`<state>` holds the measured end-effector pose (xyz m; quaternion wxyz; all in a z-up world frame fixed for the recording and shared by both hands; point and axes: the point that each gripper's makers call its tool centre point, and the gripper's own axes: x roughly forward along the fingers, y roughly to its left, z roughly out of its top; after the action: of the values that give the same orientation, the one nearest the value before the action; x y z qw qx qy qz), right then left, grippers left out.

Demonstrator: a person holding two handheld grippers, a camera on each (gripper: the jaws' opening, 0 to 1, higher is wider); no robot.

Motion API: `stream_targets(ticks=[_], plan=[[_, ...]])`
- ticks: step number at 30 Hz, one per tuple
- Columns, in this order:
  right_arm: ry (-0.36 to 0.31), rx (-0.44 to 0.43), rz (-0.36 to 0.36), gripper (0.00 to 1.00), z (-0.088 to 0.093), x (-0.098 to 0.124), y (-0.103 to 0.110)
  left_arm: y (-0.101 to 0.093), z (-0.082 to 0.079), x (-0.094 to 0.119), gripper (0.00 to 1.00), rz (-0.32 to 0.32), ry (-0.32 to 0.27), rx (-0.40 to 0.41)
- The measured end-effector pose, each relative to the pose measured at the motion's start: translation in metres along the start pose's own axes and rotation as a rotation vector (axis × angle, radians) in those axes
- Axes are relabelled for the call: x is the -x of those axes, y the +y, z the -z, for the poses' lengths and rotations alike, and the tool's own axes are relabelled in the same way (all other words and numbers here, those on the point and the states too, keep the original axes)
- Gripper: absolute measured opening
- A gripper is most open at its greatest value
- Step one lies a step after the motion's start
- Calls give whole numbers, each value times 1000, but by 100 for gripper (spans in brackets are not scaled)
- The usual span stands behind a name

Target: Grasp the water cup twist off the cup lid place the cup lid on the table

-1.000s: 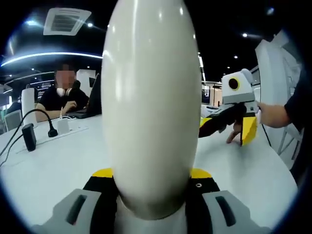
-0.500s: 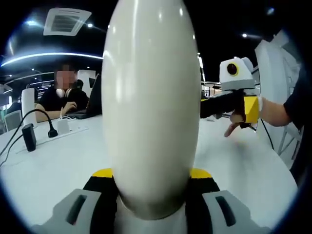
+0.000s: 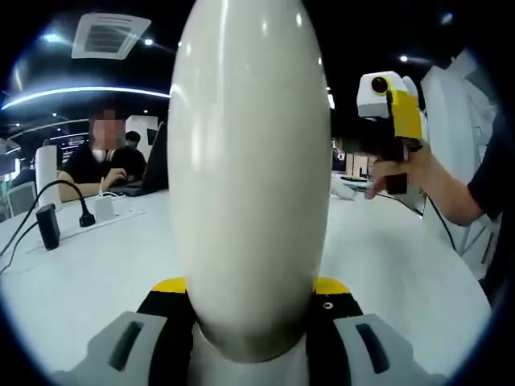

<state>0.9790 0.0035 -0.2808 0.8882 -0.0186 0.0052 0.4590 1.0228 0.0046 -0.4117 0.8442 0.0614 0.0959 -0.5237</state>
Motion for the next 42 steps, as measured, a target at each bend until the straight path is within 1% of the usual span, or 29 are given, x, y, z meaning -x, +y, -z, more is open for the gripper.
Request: stream_targets(ticks=[5, 8, 10, 13, 16, 24, 27, 30, 39, 42], plan=[[-55, 52, -32, 47, -30, -13, -7, 1, 0, 0, 55, 0, 0, 0], [-72, 48, -55, 47, -40, -19, -8, 1, 0, 0, 55, 0, 0, 0], [-86, 59, -78, 47, -47, -21, -5, 1, 0, 0, 55, -4, -1, 1], [-96, 65, -106, 47, -50, -23, 1, 1, 0, 0, 55, -3, -1, 0], [-102, 70, -119, 47, -53, -23, 1, 2, 1, 0, 55, -3, -1, 0], [-155, 72, -124, 48, -72, -19, -8, 4, 2, 0, 55, -1, -2, 0], [-157, 81, -127, 48, -76, -20, -10, 5, 2, 0, 55, -1, -2, 1], [-171, 70, -142, 48, -81, -22, -10, 8, 2, 0, 55, -1, -2, 0], [-155, 102, -185, 50, -86, -33, -5, 6, 2, 0, 55, -1, -3, -1], [-148, 99, -192, 50, -84, -35, -3, 5, 1, 0, 55, -1, -3, -1]])
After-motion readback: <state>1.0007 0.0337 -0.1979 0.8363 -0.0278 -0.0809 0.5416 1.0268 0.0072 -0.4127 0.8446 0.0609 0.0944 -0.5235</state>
